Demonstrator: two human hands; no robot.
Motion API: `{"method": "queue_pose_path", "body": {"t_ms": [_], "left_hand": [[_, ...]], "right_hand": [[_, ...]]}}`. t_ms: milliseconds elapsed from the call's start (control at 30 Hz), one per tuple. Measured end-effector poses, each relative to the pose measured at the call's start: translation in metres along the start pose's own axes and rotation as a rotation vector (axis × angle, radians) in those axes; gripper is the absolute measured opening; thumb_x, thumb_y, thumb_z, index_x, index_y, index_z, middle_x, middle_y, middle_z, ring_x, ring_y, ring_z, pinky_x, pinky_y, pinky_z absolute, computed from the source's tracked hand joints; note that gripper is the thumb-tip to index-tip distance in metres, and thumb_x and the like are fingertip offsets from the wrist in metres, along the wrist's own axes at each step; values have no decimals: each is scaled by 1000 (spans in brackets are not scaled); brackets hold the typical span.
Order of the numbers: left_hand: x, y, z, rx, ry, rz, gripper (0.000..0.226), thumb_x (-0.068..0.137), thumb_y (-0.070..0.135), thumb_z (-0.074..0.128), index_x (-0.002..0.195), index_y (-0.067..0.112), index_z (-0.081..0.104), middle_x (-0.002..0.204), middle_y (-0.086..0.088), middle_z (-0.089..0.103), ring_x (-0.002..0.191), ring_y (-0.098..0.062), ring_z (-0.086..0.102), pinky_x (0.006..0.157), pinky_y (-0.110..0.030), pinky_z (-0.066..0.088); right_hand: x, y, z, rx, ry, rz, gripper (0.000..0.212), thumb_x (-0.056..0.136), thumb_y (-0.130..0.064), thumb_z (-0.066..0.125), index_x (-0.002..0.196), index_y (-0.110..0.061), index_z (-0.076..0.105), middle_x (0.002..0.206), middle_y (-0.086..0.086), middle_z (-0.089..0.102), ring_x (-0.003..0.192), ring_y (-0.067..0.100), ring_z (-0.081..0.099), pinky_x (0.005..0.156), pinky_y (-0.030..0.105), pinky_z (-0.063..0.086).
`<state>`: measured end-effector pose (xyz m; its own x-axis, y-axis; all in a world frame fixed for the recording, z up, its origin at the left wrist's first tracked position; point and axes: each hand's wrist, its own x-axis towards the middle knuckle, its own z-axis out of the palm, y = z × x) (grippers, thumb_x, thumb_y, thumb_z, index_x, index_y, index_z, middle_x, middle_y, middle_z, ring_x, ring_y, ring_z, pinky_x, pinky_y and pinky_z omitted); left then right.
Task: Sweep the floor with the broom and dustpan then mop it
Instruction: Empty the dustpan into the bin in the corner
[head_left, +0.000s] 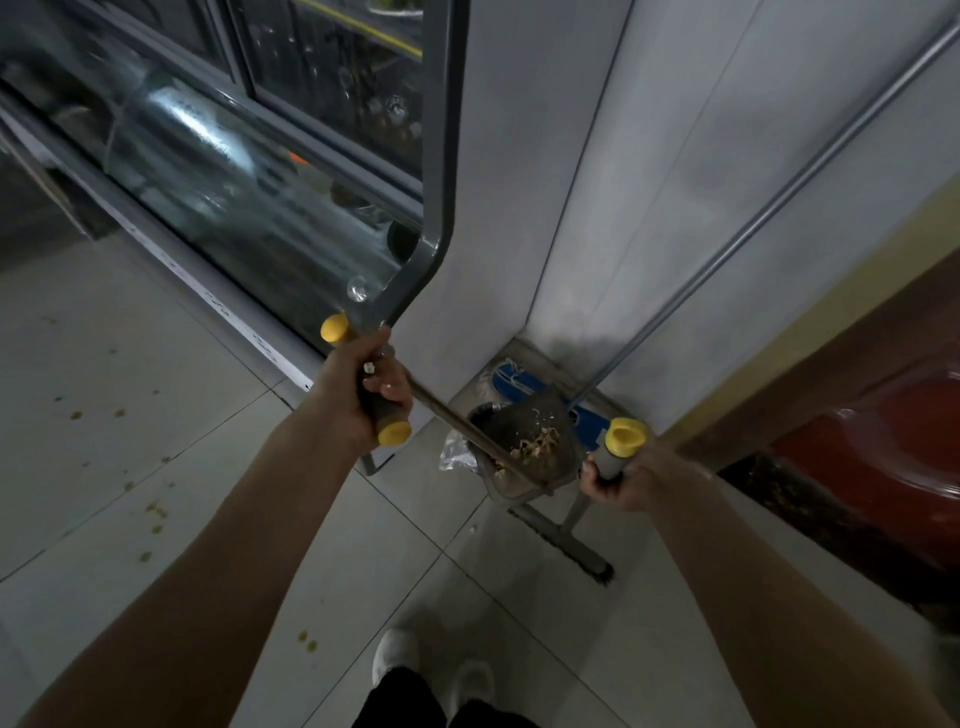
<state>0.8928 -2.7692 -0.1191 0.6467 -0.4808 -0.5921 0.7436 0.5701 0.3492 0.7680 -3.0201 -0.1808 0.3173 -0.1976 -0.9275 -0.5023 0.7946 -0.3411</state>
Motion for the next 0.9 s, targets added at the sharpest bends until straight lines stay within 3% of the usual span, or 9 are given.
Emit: {"method": "queue_pose_path", "body": {"t_ms": [400, 567, 900], "left_hand": [[-7, 22, -9, 115, -196, -168, 37, 77, 15, 58, 48, 18, 36, 33, 8, 33, 25, -2, 30, 29, -11, 28], [-4, 37, -13, 93, -289, -213, 33, 89, 17, 46, 61, 21, 30, 32, 6, 32, 24, -4, 31, 28, -12, 29], [1, 40, -54, -55, -352, -178, 34, 80, 18, 48, 46, 18, 42, 31, 5, 35, 24, -5, 37, 30, -9, 32]], "right_hand": [[3, 50, 30, 123, 26, -60, 31, 101, -22, 41, 74, -5, 45, 69, 12, 45, 58, 20, 43, 32, 20, 47], [-2, 61, 34, 163, 40, -95, 31, 100, -19, 40, 73, -5, 44, 69, 11, 42, 58, 19, 43, 31, 19, 46], [-12, 56, 34, 123, 11, -98, 33, 101, -19, 37, 71, -6, 44, 71, 9, 41, 56, 17, 45, 31, 17, 45]]}}
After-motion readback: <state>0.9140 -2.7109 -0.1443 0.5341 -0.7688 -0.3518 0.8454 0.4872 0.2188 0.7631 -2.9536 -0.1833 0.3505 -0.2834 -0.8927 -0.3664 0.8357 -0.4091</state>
